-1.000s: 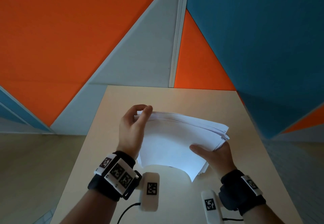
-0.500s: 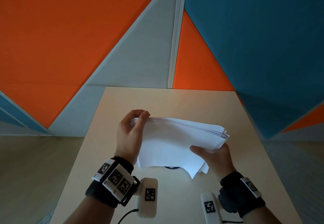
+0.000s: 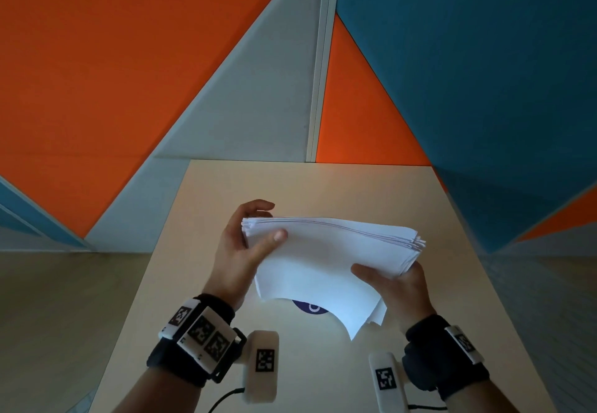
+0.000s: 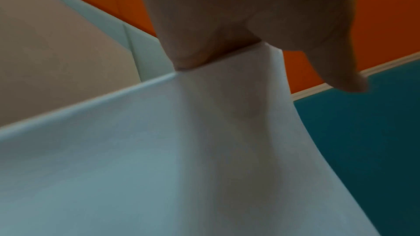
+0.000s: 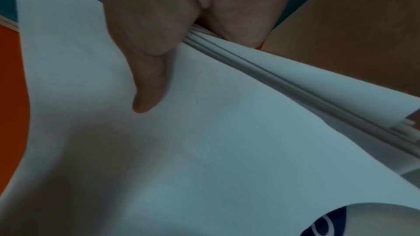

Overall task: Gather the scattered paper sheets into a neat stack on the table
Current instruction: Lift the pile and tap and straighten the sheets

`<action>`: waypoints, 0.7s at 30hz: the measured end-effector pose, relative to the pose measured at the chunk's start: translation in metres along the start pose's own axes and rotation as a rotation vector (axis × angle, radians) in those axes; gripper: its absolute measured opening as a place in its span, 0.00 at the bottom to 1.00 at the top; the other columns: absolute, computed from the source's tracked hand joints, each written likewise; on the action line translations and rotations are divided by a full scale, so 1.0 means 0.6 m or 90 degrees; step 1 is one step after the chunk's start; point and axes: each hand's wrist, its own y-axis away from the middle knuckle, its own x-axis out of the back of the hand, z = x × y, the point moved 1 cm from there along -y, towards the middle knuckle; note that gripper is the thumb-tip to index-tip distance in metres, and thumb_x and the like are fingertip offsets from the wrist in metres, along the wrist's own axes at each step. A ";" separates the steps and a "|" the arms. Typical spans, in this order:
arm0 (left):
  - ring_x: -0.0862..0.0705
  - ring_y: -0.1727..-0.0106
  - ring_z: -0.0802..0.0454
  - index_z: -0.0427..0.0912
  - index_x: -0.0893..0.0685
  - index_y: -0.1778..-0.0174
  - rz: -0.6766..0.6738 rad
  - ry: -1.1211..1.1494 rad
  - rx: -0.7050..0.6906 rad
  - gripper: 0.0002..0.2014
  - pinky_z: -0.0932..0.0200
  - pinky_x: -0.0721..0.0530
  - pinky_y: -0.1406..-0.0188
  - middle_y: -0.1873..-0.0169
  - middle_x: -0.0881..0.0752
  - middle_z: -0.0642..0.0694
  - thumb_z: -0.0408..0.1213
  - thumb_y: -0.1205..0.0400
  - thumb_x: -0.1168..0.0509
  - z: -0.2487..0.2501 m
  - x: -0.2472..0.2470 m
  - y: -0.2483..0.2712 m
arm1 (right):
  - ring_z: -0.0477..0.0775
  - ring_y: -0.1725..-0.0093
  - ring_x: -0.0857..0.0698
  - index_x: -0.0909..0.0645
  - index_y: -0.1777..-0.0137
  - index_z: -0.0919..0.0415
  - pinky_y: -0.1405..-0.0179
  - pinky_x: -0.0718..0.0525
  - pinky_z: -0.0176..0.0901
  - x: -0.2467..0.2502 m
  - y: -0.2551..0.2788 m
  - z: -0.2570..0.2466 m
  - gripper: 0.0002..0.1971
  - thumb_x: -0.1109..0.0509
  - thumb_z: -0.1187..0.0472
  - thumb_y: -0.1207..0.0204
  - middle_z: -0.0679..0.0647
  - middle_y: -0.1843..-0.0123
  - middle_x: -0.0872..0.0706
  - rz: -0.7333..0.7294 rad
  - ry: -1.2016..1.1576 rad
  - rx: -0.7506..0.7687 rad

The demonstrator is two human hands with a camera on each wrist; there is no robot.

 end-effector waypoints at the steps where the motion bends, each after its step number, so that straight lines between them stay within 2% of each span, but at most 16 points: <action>1: 0.14 0.53 0.59 0.48 0.19 0.43 -0.035 -0.009 0.024 0.28 0.66 0.17 0.56 0.50 0.15 0.52 0.46 0.39 0.23 -0.005 0.005 0.002 | 0.57 0.56 0.07 0.10 0.57 0.59 0.54 0.10 0.49 0.004 -0.002 -0.001 0.14 0.18 0.77 0.37 0.57 0.56 0.05 0.002 -0.003 0.002; 3: 0.13 0.55 0.58 0.53 0.19 0.42 -0.045 -0.054 0.068 0.29 0.65 0.16 0.59 0.50 0.14 0.51 0.40 0.39 0.18 -0.020 0.011 0.007 | 0.59 0.53 0.07 0.10 0.54 0.60 0.51 0.10 0.52 0.009 -0.006 0.003 0.14 0.18 0.76 0.36 0.58 0.54 0.05 0.001 0.005 -0.002; 5: 0.11 0.55 0.55 0.51 0.15 0.46 -0.029 -0.057 0.088 0.21 0.65 0.15 0.60 0.54 0.10 0.52 0.34 0.33 0.20 -0.035 0.007 0.012 | 0.59 0.52 0.07 0.11 0.53 0.60 0.54 0.10 0.48 0.011 -0.006 0.004 0.14 0.19 0.75 0.35 0.57 0.54 0.05 -0.005 0.016 0.000; 7: 0.10 0.54 0.50 0.48 0.11 0.50 -0.029 -0.056 0.095 0.12 0.60 0.13 0.58 0.55 0.08 0.50 0.36 0.29 0.24 -0.045 0.003 0.015 | 0.54 0.53 0.06 0.11 0.54 0.59 0.58 0.11 0.39 0.014 -0.005 -0.005 0.13 0.18 0.75 0.35 0.54 0.55 0.05 -0.024 0.033 0.024; 9: 0.09 0.53 0.46 0.46 0.09 0.51 -0.032 -0.051 0.114 0.10 0.53 0.12 0.54 0.54 0.07 0.44 0.38 0.28 0.25 -0.048 0.000 0.015 | 0.48 0.55 0.07 0.11 0.55 0.59 0.58 0.12 0.34 0.018 -0.007 -0.020 0.13 0.16 0.72 0.37 0.49 0.57 0.05 -0.029 0.044 0.063; 10: 0.09 0.53 0.46 0.44 0.09 0.51 -0.033 -0.048 0.120 0.10 0.52 0.12 0.54 0.54 0.07 0.41 0.38 0.27 0.26 -0.049 0.000 0.015 | 0.46 0.56 0.07 0.11 0.55 0.59 0.57 0.13 0.33 0.020 -0.009 -0.030 0.13 0.15 0.68 0.38 0.48 0.58 0.05 -0.022 0.049 0.087; 12: 0.09 0.54 0.44 0.43 0.09 0.53 -0.040 -0.051 0.117 0.07 0.50 0.12 0.54 0.54 0.08 0.37 0.37 0.25 0.26 -0.046 0.001 0.013 | 0.49 0.56 0.09 0.12 0.54 0.61 0.56 0.16 0.36 0.022 -0.011 -0.051 0.16 0.19 0.53 0.38 0.49 0.59 0.07 -0.011 0.039 0.142; 14: 0.09 0.52 0.41 0.43 0.09 0.53 -0.044 -0.055 0.114 0.05 0.47 0.12 0.51 0.53 0.08 0.37 0.34 0.24 0.26 -0.045 0.002 0.013 | 0.58 0.53 0.14 0.14 0.54 0.59 0.54 0.20 0.46 0.021 -0.013 -0.066 0.17 0.28 0.46 0.35 0.54 0.56 0.11 -0.004 -0.010 0.170; 18: 0.09 0.51 0.42 0.43 0.09 0.50 -0.050 -0.049 0.125 0.09 0.48 0.12 0.51 0.53 0.07 0.41 0.36 0.25 0.26 -0.047 0.002 0.014 | 0.58 0.56 0.18 0.15 0.60 0.58 0.55 0.24 0.49 0.012 -0.014 -0.082 0.17 0.32 0.43 0.34 0.55 0.60 0.15 0.026 -0.024 0.185; 21: 0.08 0.52 0.47 0.45 0.10 0.49 -0.049 -0.044 0.127 0.12 0.55 0.12 0.55 0.54 0.07 0.44 0.38 0.28 0.24 -0.045 0.002 0.013 | 0.59 0.55 0.18 0.15 0.62 0.59 0.53 0.26 0.52 0.013 -0.016 -0.078 0.12 0.31 0.49 0.32 0.53 0.60 0.14 0.038 -0.031 0.183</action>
